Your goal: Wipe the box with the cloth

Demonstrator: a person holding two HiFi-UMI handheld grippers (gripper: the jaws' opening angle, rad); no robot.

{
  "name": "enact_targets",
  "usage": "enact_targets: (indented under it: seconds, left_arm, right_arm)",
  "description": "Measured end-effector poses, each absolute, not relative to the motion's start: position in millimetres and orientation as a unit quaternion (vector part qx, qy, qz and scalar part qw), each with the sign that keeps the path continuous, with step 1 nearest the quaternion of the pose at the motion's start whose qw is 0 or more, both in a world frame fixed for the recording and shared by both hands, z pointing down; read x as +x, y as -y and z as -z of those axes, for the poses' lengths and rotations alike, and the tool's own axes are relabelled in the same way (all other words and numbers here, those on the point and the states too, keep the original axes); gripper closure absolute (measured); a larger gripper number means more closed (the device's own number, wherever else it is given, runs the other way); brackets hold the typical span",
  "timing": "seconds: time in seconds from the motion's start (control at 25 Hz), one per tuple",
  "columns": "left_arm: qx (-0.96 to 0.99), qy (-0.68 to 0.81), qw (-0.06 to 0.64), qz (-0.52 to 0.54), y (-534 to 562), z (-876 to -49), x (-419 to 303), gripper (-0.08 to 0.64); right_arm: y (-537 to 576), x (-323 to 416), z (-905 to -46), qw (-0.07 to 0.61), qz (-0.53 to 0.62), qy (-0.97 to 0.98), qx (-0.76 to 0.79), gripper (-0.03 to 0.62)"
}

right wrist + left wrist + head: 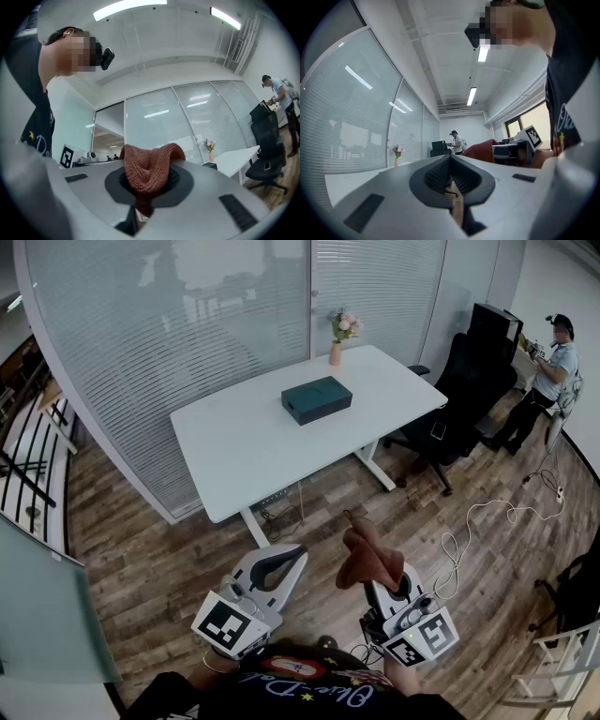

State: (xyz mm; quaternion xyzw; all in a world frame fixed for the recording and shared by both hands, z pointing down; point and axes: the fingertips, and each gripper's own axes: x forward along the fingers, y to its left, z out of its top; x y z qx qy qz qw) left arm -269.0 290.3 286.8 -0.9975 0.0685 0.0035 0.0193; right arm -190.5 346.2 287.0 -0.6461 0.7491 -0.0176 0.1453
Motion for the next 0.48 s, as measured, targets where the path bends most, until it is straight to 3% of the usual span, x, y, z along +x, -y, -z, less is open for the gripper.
enact_targets:
  seconds: [0.48]
  left_arm:
    - [-0.995, -0.093, 0.022, 0.002, -300, -284, -261, 0.557]
  right_arm:
    - [-355, -177, -290, 0.156, 0.022, -0.753, -0.639, 0.569]
